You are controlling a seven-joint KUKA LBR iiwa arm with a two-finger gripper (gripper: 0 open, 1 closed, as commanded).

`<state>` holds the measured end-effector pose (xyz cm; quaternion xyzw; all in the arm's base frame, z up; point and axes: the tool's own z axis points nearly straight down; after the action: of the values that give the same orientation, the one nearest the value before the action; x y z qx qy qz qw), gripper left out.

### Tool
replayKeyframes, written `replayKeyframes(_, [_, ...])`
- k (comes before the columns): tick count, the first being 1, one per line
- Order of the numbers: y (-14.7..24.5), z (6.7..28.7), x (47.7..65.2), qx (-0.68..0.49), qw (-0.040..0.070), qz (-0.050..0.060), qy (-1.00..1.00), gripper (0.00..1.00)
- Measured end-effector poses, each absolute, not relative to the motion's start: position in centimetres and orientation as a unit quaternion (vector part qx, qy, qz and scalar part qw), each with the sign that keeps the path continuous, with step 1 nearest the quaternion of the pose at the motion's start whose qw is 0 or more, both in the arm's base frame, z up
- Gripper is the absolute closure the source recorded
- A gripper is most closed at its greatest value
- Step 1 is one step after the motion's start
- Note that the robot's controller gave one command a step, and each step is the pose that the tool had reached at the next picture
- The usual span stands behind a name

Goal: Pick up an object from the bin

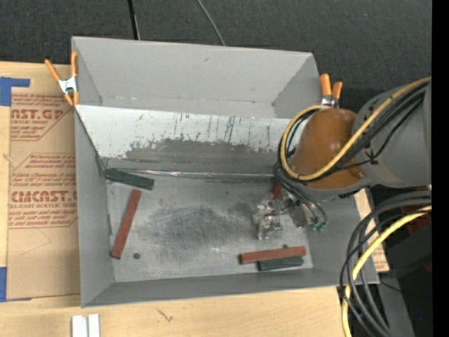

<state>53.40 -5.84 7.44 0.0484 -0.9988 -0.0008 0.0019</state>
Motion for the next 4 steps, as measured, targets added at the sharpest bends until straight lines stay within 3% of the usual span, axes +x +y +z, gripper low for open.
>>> replayKeyframes(1, [-6.1, 12.5, 53.4, 0.045, 0.003, -0.001, -0.999, 1.00])
replayKeyframes(2, [-5.1, 10.3, 53.9, 0.061, -0.001, 0.000, -0.998, 0.00])
replayKeyframes(3, [-4.9, 9.2, 53.9, 0.065, 0.001, -0.001, -0.998, 0.00])
replayKeyframes(4, [-10.7, 7.3, 55.7, 0.224, 0.000, 0.000, -0.974, 1.00])
